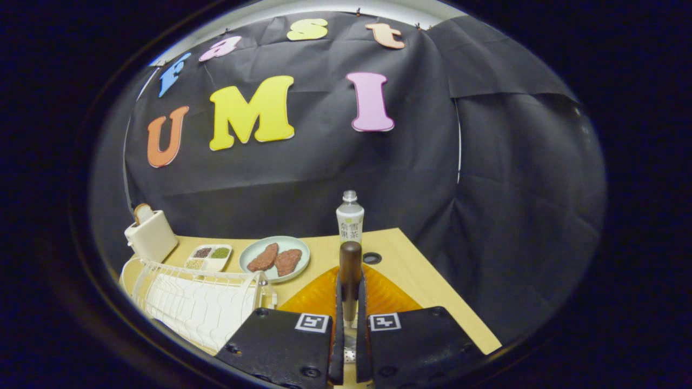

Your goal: Take the plate from the dish rack, then take the spoon from the basket and place it into the plate.

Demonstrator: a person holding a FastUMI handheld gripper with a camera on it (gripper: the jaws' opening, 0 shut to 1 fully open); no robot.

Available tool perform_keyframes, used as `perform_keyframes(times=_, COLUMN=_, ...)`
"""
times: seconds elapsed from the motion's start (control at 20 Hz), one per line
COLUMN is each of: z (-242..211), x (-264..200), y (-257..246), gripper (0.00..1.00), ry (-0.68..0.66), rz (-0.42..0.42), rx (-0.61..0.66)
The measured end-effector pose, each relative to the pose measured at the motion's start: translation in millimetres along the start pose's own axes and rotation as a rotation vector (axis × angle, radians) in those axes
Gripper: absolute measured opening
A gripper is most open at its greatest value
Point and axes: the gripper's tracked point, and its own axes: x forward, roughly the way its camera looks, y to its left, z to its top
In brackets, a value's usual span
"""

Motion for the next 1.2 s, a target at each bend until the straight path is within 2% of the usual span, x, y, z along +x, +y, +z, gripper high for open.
perform_keyframes(times=0.25, z=24, x=-61, y=11, gripper=0.14, ry=-0.083, rz=0.036, rx=0.001)
perform_keyframes(times=0.5, z=15, x=-120, y=28, gripper=0.14, ry=-0.119, rz=0.075, rx=0.002)
perform_keyframes(times=0.85, z=-47, x=-200, y=76, gripper=0.14, ry=-0.169, rz=0.112, rx=-0.094)
perform_keyframes(times=1.2, z=-122, x=-241, y=147, gripper=0.14, ry=-0.158, rz=0.181, rx=-0.092)
